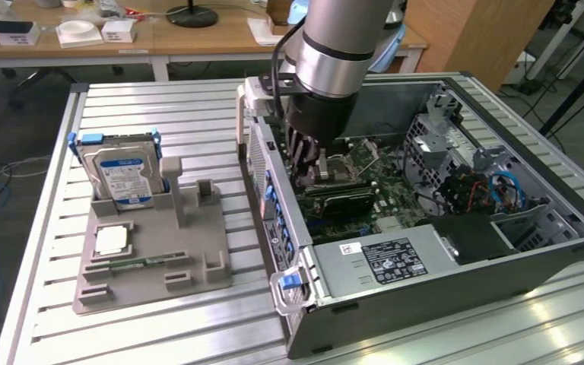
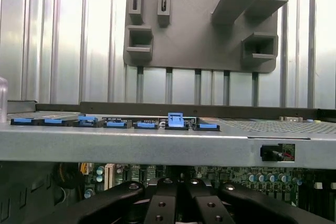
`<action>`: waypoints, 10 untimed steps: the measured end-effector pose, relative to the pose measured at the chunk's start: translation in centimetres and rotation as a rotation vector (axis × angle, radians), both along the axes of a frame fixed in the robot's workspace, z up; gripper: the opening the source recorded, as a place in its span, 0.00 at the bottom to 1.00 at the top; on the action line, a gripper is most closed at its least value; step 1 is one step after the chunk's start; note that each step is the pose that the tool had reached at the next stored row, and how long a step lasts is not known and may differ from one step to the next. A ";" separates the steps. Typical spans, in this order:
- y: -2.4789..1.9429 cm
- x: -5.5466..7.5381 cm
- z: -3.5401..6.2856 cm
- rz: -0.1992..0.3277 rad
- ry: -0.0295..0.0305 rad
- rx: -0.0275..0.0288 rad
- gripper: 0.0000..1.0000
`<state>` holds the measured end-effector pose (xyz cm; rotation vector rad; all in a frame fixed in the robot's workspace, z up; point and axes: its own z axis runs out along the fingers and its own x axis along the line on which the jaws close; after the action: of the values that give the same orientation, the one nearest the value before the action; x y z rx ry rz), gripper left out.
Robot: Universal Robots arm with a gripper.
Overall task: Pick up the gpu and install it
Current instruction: 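Press down on the gpu until it lock into place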
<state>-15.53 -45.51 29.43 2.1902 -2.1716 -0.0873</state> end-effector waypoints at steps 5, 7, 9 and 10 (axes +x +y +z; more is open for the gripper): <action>-0.03 0.0 0.00 0.000 0.0022 0.0000 0.11; -0.04 0.0 0.00 0.000 0.0033 0.0000 0.11; -0.05 0.0 0.00 0.000 0.0038 -0.0001 0.11; -0.06 0.0 0.01 0.000 0.0040 0.0009 0.11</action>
<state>-15.53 -45.57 29.44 2.1887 -2.1697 -0.0926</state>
